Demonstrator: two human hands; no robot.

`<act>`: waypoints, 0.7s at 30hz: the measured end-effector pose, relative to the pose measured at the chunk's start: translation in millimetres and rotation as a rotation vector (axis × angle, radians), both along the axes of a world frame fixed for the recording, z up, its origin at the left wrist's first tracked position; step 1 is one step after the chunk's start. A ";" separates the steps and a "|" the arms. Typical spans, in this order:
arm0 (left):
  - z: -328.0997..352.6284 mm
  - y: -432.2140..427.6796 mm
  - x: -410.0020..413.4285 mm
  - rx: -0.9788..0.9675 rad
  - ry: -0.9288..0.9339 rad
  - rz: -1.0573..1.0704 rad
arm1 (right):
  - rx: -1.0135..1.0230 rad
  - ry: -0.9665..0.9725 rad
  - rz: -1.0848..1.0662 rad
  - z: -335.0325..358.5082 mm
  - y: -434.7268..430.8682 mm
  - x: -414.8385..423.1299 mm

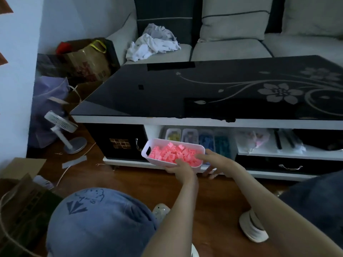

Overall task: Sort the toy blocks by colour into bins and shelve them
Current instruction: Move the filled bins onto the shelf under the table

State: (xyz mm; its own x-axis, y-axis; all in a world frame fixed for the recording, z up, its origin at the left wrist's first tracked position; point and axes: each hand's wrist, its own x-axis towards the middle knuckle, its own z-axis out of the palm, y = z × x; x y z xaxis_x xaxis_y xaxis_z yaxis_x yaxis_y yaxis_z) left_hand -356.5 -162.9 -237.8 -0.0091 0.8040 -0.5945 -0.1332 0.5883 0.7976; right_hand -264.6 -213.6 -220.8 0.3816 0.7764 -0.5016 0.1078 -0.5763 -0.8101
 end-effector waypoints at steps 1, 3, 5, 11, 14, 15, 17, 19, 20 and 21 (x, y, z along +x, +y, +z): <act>-4.3 0.8 5.7 -0.019 0.011 -0.030 | -0.020 0.018 -0.015 -6.2 1.2 -0.1; -19.4 5.7 19.7 -0.060 -0.005 -0.085 | -0.023 0.065 -0.107 -22.1 7.6 3.3; -32.5 14.2 28.3 -0.114 -0.070 -0.139 | 0.026 0.138 -0.225 -37.0 14.4 10.3; -68.0 72.1 42.0 -0.221 -0.039 -0.186 | 0.061 0.300 -0.429 -64.4 21.2 58.4; -84.0 97.4 57.2 -0.209 0.102 -0.330 | 0.030 0.365 -0.470 -76.5 23.7 89.0; -83.7 99.5 59.2 -0.191 0.108 -0.373 | 0.038 0.379 -0.488 -79.9 23.6 94.4; -86.6 109.3 70.4 -0.162 0.065 -0.423 | 0.057 0.414 -0.546 -86.9 30.7 110.0; -88.2 115.1 77.8 -0.152 -0.001 -0.455 | 0.070 0.443 -0.629 -93.5 35.1 119.7; -88.1 115.7 81.0 -0.153 -0.016 -0.471 | 0.064 0.459 -0.675 -97.1 36.9 123.6; -91.0 116.3 84.9 -0.165 -0.035 -0.482 | 0.050 0.471 -0.719 -101.7 39.0 127.2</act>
